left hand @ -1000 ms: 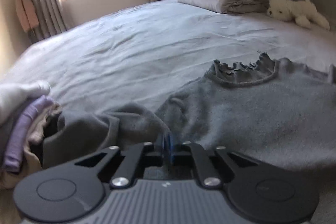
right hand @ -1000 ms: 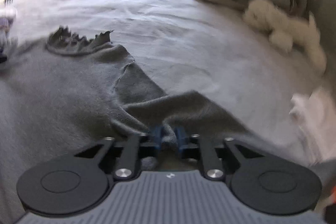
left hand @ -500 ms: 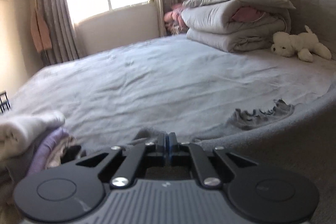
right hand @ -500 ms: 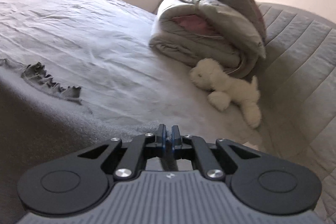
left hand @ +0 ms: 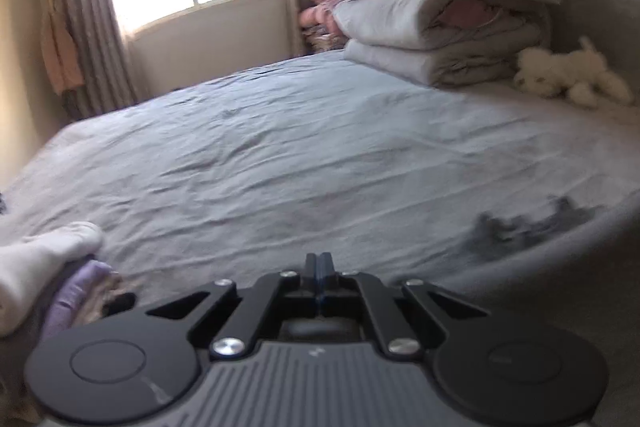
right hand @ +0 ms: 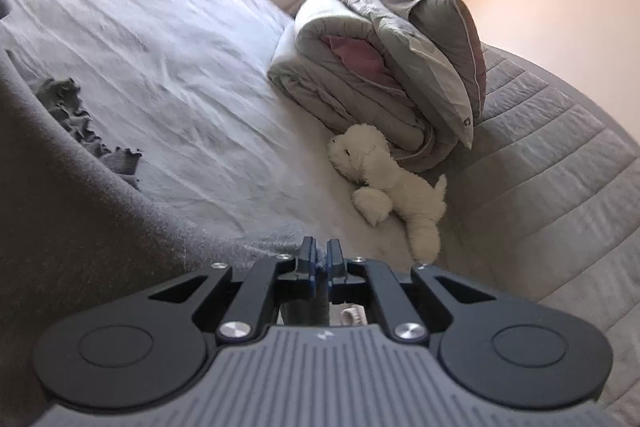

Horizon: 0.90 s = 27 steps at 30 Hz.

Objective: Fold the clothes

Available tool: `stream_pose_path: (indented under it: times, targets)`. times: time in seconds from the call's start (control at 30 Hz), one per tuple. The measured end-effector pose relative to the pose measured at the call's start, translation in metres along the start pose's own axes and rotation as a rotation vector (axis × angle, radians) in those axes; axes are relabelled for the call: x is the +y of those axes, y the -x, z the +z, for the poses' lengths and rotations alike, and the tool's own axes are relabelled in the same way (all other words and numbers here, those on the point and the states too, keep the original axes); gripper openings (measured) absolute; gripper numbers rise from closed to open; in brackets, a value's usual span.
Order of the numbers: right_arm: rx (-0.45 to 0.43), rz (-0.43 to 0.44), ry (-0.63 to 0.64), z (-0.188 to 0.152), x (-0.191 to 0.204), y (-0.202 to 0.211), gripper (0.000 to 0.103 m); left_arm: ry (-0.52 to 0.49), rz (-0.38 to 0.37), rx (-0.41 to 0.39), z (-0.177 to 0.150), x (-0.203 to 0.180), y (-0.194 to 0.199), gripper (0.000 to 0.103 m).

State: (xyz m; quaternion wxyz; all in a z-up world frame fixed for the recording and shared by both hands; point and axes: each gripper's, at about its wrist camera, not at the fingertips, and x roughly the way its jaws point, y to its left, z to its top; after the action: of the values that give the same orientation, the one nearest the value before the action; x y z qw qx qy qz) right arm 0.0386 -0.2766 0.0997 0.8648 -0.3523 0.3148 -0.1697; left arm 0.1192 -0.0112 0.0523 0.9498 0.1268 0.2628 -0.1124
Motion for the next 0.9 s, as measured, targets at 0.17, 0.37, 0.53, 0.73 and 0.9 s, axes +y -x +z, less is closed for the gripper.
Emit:
stream_pose_path:
  times: [0.17,0.37,0.53,0.73,0.9]
  targets:
    - [0.088,-0.034,-0.016,0.019,0.001,0.001,0.004,0.13,0.013,0.045,-0.018,0.038,-0.009,0.0]
    - [0.13,-0.093,-0.066,0.022,-0.002,-0.001,0.004,0.163,-0.056,0.092,-0.023,0.058,-0.015,0.002]
    - [0.167,-0.015,-0.141,0.017,-0.003,-0.007,0.005,0.138,-0.082,0.12,-0.028,0.052,-0.014,0.019]
    - [0.158,0.062,-0.298,-0.014,-0.021,-0.015,0.022,0.214,-0.114,0.061,-0.016,0.059,-0.001,0.019]
    - [0.137,0.197,-0.458,-0.015,-0.048,-0.031,0.022,0.251,-0.128,0.002,0.007,0.057,0.0,0.019]
